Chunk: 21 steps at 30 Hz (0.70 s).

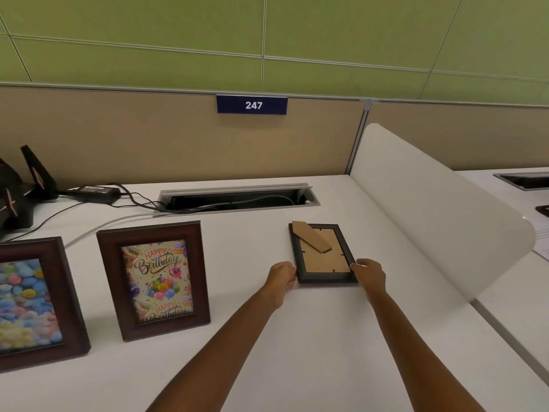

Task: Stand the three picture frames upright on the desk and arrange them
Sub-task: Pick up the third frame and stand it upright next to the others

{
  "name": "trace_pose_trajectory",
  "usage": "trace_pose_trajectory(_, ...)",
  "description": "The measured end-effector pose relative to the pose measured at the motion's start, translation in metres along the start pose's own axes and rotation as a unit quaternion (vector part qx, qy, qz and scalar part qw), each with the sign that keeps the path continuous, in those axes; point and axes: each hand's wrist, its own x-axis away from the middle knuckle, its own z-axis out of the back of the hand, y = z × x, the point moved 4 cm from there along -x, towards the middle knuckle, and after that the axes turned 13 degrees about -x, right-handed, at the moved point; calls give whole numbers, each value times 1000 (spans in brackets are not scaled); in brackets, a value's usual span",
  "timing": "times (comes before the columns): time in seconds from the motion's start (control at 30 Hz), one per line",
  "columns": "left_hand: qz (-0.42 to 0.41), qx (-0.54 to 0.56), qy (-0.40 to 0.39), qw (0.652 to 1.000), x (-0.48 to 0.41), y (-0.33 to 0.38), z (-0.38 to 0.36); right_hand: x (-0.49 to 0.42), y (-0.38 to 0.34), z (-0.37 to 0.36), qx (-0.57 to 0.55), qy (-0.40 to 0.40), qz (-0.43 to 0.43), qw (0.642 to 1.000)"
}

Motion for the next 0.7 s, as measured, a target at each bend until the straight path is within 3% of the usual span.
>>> trace_pose_trajectory(0.27, -24, 86, -15, 996, 17, 19, 2, 10, -16, 4, -235, 0, -41, 971)
trace_pose_trajectory(0.5, -35, 155, -25, 987, 41, 46, 14, 32, -50, 14, -313, -39, -5, 949)
trace_pose_trajectory(0.7, -48, 153, -34, 986, 70, 63, 24, 51, -55, 28, -309, -91, 102, 941)
